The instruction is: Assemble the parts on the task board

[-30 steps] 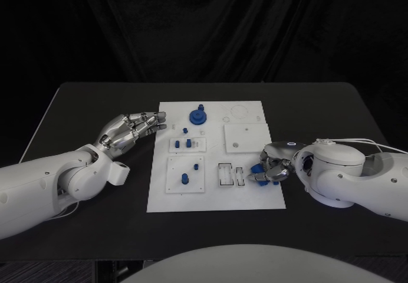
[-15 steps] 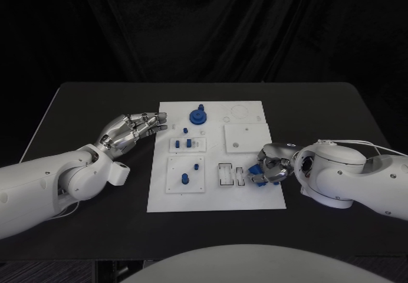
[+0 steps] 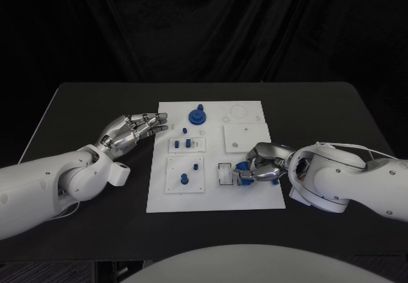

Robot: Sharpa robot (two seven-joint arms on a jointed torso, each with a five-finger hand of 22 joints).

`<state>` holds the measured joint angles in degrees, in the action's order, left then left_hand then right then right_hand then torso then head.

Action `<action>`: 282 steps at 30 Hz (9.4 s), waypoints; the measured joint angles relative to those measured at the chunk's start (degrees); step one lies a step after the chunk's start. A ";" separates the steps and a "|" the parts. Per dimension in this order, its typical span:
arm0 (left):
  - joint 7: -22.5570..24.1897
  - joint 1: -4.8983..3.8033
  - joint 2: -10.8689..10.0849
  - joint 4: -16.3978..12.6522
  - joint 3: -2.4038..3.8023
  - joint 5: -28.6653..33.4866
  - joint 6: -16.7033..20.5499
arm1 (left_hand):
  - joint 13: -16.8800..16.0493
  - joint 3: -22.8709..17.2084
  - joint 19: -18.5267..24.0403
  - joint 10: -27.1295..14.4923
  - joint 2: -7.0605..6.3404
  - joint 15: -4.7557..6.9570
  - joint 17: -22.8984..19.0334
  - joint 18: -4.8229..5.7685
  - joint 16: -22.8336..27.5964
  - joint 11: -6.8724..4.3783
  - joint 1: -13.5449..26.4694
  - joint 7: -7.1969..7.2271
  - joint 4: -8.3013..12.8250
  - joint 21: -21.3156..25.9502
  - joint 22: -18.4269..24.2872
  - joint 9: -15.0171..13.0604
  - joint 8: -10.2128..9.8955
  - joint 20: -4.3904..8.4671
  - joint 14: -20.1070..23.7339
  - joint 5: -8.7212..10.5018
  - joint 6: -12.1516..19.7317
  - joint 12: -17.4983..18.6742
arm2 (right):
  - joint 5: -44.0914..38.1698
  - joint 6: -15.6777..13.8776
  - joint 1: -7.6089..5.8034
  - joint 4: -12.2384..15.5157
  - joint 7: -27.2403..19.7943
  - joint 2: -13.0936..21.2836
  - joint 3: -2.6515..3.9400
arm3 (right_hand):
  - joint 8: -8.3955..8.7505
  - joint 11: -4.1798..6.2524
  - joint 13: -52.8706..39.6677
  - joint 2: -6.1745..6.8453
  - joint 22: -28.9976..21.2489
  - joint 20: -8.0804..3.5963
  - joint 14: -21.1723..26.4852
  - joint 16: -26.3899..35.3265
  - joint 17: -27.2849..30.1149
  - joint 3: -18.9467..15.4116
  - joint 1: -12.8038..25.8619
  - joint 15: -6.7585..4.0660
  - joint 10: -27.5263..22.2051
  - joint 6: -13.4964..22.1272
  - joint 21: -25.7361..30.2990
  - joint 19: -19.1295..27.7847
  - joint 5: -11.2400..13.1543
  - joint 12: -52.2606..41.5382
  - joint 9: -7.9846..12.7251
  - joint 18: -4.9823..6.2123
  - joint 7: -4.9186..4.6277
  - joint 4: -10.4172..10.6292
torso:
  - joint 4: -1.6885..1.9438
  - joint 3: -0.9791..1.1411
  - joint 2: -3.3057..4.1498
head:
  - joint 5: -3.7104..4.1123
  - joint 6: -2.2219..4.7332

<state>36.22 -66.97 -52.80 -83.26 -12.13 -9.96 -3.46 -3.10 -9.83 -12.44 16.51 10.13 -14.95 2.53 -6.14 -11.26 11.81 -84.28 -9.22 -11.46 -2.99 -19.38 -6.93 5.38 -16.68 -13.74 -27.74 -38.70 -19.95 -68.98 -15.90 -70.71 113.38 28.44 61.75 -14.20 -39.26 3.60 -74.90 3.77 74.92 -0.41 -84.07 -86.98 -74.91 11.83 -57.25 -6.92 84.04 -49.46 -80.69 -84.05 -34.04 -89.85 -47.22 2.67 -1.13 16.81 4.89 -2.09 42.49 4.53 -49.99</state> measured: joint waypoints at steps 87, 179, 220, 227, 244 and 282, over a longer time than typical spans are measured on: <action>-1.19 0.32 0.03 0.56 0.00 0.00 -1.15 | -0.04 -0.64 0.00 0.20 0.00 0.00 -0.02 0.00 0.00 0.20 0.00 -0.21 0.00 0.00 0.04 0.01 0.00 0.00 0.00 0.00 0.21 0.00 | 3.01 0.45 0.14 -0.13 -6.10 0.02 -0.06 | -0.80 -0.01 -0.01 -4.78 -0.02 0.00 -0.01 3.75 0.01 -12.50 -4.69 0.01 0.00 -0.79 6.15 0.00 15.04 0.00 -7.94 0.00 1.02 -3.59 | -0.04 0.00 -0.09 | -1.49 0.00; -1.03 0.83 0.23 0.35 -0.01 0.00 -0.88 | -0.10 -1.27 -0.41 0.59 -0.23 0.00 0.02 0.00 -0.23 0.59 0.23 -0.42 0.00 0.00 -0.11 0.01 0.22 0.00 0.01 -0.22 0.00 -0.22 | -16.42 2.24 0.47 0.56 7.64 8.76 -0.14 | 12.47 -1.45 -0.03 -3.94 -0.01 0.48 0.03 3.50 0.01 -15.53 -11.06 0.99 -0.02 -1.50 5.47 0.07 10.79 0.00 6.38 0.00 -1.18 -0.59 | -0.06 -0.03 -0.05 | -0.77 0.00; -1.13 1.59 0.39 0.66 -0.01 0.00 -1.41 | -0.09 -1.66 -0.41 0.90 -0.23 0.00 0.00 -0.01 -0.23 0.90 0.23 -0.41 -0.08 0.00 0.07 0.01 0.22 0.00 0.01 -0.22 0.00 -0.51 | -15.68 2.42 2.94 -0.38 5.54 4.39 0.39 | 17.08 -1.88 -0.01 -2.18 -0.02 1.03 -0.09 3.51 0.01 -10.48 -22.79 1.38 -0.02 -4.81 5.47 0.21 5.84 0.00 -1.33 0.00 -1.16 -3.81 | -0.06 -0.02 -0.08 | -0.83 0.00; -1.14 1.73 0.36 0.79 0.00 0.00 -1.51 | -0.15 -1.66 -0.41 1.07 -0.39 0.00 0.00 -0.01 -0.23 1.06 0.39 -0.42 -0.08 0.00 0.07 0.01 0.22 0.00 0.01 -0.22 0.01 -0.51 | -11.67 -1.06 3.20 -0.51 3.19 4.40 0.20 | 14.79 -1.88 -0.01 -0.22 -0.02 1.03 -0.02 3.51 0.01 -7.52 -21.53 1.47 -0.02 -5.11 5.44 0.21 3.44 0.00 8.64 0.00 -1.46 -2.88 | -0.04 -0.03 -0.08 | -0.73 0.00; -1.19 1.82 0.30 0.79 0.00 0.00 -1.62 | -0.15 -1.66 -0.41 1.06 -0.46 0.00 0.00 0.00 -0.23 1.06 0.46 -0.42 -0.08 0.00 0.07 0.01 0.22 0.00 0.01 -0.22 0.00 -0.51 | 11.50 -10.63 3.56 -0.56 -8.97 3.90 -0.10 | 12.57 -1.88 0.00 -0.32 0.00 1.03 -0.01 2.63 0.01 4.41 -12.82 1.46 -0.03 -2.72 3.47 0.21 3.75 0.00 9.30 0.00 -1.16 -9.00 | -0.10 -0.03 -0.02 | -0.85 0.00; -1.28 2.16 0.58 1.04 0.00 0.00 -1.78 | -0.13 -2.22 -0.41 1.24 -0.45 0.00 0.00 -0.01 -0.23 1.24 0.45 -0.42 0.00 0.00 0.18 0.01 0.22 0.00 0.01 -0.22 0.00 -0.72 | 13.64 -9.38 4.44 -3.48 -7.44 0.04 -0.10 | 13.41 -1.86 0.00 -0.82 0.01 1.03 -0.01 2.85 0.01 3.96 -5.52 1.46 -0.01 -2.45 4.33 0.21 13.94 0.00 11.00 0.00 -1.42 -8.56 | 0.04 -0.09 -0.10 | -0.69 0.00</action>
<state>34.94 -64.81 -52.21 -82.22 -12.13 -9.96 -5.24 -3.23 -12.05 -12.84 17.74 9.68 -14.95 2.52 -6.16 -11.49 13.04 -83.82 -9.63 -11.45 -2.99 -19.21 -6.92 5.60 -16.68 -13.73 -27.96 -38.69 -20.67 -55.35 -25.27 -66.27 109.91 21.00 61.80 -14.30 -25.85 1.73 -74.90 2.95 74.93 0.62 -84.08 -84.13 -74.91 15.78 -62.77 -5.46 84.03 -51.91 -76.36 -83.85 -20.10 -89.84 -36.22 2.67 -2.55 8.25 4.93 -2.18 42.39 3.84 -49.99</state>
